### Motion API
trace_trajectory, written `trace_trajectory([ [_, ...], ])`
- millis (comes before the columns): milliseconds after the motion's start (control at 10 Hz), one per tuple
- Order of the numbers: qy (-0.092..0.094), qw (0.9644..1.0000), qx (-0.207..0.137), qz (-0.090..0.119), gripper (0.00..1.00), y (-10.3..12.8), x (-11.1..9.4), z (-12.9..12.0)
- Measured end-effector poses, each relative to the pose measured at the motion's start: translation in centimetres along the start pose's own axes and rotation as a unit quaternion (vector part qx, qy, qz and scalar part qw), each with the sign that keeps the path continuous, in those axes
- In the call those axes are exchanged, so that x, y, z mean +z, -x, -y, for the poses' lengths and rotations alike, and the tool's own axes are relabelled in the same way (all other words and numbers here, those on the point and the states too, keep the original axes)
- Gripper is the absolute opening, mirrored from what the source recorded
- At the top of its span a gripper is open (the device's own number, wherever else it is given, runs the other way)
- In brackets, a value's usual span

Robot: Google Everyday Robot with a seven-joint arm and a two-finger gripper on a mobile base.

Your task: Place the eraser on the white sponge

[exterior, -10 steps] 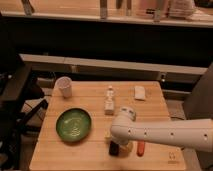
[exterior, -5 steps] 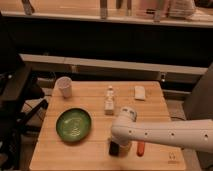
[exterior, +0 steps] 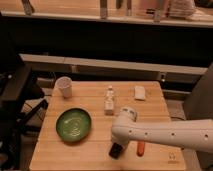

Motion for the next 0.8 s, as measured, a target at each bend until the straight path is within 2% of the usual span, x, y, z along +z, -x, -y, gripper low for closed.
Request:
trace_trajectory([
  [200, -0.002, 1.0000, 0.000, -0.004, 0.31, -0.8, -0.3, 0.3],
  [700, -0.008, 0.9999, 0.007, -0.009, 0.31, -2.3, -1.0, -0.6],
  [800, -0.010, 0.9998, 0.010, -0.010, 0.33, -2.9, -1.2, -0.7],
])
